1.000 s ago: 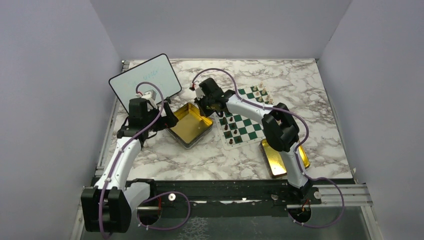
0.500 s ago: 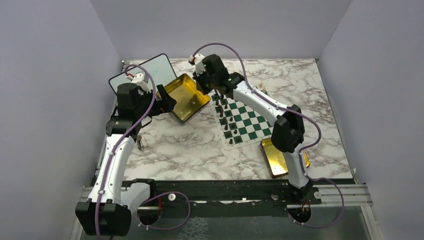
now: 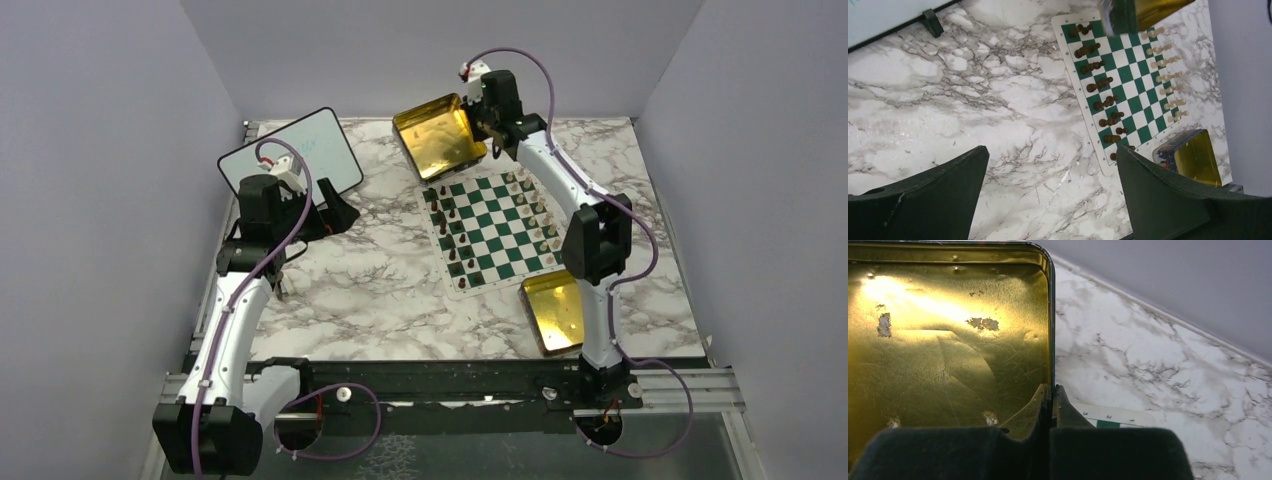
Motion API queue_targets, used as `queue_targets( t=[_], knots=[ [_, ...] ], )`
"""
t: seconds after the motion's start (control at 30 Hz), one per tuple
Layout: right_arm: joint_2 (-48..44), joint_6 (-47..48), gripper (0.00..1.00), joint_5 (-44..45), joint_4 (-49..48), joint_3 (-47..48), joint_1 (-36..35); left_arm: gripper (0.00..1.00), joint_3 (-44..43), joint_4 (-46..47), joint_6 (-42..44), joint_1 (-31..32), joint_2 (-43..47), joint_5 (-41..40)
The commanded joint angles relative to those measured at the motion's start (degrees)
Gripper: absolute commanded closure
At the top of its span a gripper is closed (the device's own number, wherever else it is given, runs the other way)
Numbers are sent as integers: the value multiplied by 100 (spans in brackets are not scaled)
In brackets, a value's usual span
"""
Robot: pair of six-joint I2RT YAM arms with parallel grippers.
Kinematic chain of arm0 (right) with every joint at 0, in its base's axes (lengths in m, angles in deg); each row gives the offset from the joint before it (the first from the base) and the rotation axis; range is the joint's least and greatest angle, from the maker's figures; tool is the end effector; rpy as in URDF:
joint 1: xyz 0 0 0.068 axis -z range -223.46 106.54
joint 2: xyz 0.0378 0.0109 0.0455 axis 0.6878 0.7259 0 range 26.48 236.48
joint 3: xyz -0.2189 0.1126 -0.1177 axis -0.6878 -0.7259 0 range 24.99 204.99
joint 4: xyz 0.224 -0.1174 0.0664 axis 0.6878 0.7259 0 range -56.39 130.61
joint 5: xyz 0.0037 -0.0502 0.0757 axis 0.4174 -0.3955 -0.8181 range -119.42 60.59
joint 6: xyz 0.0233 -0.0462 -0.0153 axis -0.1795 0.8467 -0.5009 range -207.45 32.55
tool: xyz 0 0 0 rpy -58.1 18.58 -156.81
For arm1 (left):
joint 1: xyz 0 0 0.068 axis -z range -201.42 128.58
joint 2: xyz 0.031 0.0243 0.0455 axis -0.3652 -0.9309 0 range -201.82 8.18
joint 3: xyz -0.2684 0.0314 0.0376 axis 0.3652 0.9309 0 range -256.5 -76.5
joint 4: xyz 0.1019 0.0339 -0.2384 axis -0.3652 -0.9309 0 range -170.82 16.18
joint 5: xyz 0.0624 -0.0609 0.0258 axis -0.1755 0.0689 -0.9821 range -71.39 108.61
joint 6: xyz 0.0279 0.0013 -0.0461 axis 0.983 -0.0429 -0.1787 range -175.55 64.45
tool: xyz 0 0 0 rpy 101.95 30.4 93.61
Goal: Set up the chess pieces on the board
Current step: Place the storage box at the center of the board.
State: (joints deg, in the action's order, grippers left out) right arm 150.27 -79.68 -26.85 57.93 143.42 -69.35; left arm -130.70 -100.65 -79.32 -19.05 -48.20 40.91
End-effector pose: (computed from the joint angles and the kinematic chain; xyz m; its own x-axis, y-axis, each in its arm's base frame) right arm 0.4609 0.2220 0.3156 -0.3871 -0.3379 -0.8579 -0.4578 0.8781 -0.1393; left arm 0.2138 -0.0223 0.3322 -0.5926 -0.3488 -0.7261 0.1430 0.8415 -0.5210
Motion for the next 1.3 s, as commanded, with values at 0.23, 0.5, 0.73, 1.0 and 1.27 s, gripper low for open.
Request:
queue_targets(
  t=[0.23,0.5,0.73,1.0,1.27],
  knots=[
    [1220,119,99,102,-1030,1341,760,1,874,503,-67,18,-95,166],
    [2081,-226,99,-21,-1394,1893,960,1,1002,548,29,14,-142,65],
    [2492,-240,99,-84,-1497,2054,1013,1,1025,556,87,16,-210,24],
    [2829,-346,95,-54,-1583,2077,1013,1,1060,557,205,12,-282,-40],
    [2983,-66,90,104,-1649,2063,1067,1,1016,547,215,17,-300,-70]
  ],
)
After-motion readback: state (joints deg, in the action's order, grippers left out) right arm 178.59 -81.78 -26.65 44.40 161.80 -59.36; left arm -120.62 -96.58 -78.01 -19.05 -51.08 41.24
